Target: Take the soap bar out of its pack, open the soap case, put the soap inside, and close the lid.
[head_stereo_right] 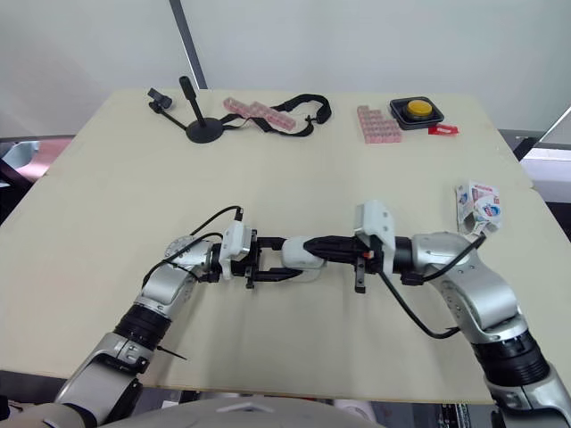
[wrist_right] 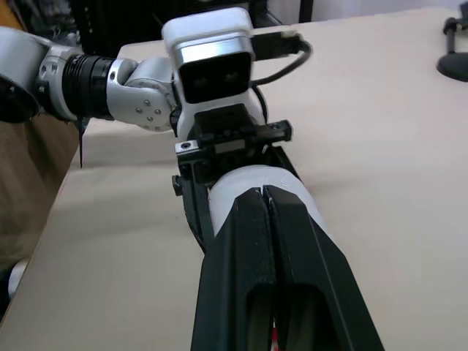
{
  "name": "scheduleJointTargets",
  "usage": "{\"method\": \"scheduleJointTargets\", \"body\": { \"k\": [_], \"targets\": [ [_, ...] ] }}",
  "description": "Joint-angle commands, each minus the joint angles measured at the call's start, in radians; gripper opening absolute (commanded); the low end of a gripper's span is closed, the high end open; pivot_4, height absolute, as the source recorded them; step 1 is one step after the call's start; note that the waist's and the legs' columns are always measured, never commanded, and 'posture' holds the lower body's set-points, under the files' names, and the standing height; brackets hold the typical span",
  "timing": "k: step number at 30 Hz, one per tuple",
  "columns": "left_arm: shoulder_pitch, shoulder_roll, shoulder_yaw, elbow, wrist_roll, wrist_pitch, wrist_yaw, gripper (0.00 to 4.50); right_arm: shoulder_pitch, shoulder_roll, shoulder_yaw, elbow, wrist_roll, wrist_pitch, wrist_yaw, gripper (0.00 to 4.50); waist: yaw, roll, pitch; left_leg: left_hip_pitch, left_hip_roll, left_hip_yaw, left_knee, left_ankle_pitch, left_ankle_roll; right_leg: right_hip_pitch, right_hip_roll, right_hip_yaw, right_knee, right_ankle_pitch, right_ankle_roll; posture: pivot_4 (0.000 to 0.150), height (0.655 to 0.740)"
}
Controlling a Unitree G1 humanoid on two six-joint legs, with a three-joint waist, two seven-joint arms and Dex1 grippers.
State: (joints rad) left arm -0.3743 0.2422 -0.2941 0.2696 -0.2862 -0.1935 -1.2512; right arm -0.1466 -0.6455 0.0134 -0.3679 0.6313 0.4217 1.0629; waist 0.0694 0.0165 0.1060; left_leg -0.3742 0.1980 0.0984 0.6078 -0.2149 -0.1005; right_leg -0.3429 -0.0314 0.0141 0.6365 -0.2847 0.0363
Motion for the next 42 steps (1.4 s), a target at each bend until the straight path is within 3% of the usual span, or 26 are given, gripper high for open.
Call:
{"method": "scheduleJointTargets", "body": {
  "k": [1, 27, 35, 42],
  "targets": [
    [-0.005, 0.018, 0.014, 0.013, 0.01, -0.005, 0.002, 1.89, 0.007, -0.018, -0.072, 0.005, 0.03, -0.037, 0.034, 0.06, -0.001, 0.0, 0.0, 0.0, 0.0, 0.0, 0.0, 0.0, 0.0, 0.0, 0.0, 0.0, 0.0, 0.0, 0.0, 0.15, 0.74],
    [0.008, 0.018, 0.004, -0.001, 0.019, -0.009, 0.014, 1.89, -0.055, -0.01, 0.126, 0.04, -0.158, -0.064, 0.024, 0.06, -0.003, 0.0, 0.0, 0.001, 0.0, 0.0, -0.001, 0.0, 0.0, 0.0, 0.001, 0.0, 0.0, 0.0, 0.0, 0.15, 0.74],
    [0.01, 0.022, 0.013, -0.011, -0.004, 0.02, 0.009, 1.89, -0.099, 0.077, -0.03, 0.065, -0.004, -0.072, -0.02, 0.06, -0.002, 0.0, 0.0, 0.0, 0.0, 0.0, -0.001, 0.0, 0.0, 0.0, 0.0, -0.001, 0.0, 0.0, 0.0, 0.15, 0.74],
    [0.018, 0.041, 0.045, -0.09, -0.079, 0.171, 0.024, 1.89, -0.033, 0.039, -0.149, 0.137, -0.004, -0.203, 0.083, 0.06, 0.004, 0.0, 0.0, -0.002, 0.0, 0.0, -0.001, 0.0, 0.0, -0.002, 0.001, -0.001, 0.0, 0.0, 0.0, 0.15, 0.74]
  ]
}}
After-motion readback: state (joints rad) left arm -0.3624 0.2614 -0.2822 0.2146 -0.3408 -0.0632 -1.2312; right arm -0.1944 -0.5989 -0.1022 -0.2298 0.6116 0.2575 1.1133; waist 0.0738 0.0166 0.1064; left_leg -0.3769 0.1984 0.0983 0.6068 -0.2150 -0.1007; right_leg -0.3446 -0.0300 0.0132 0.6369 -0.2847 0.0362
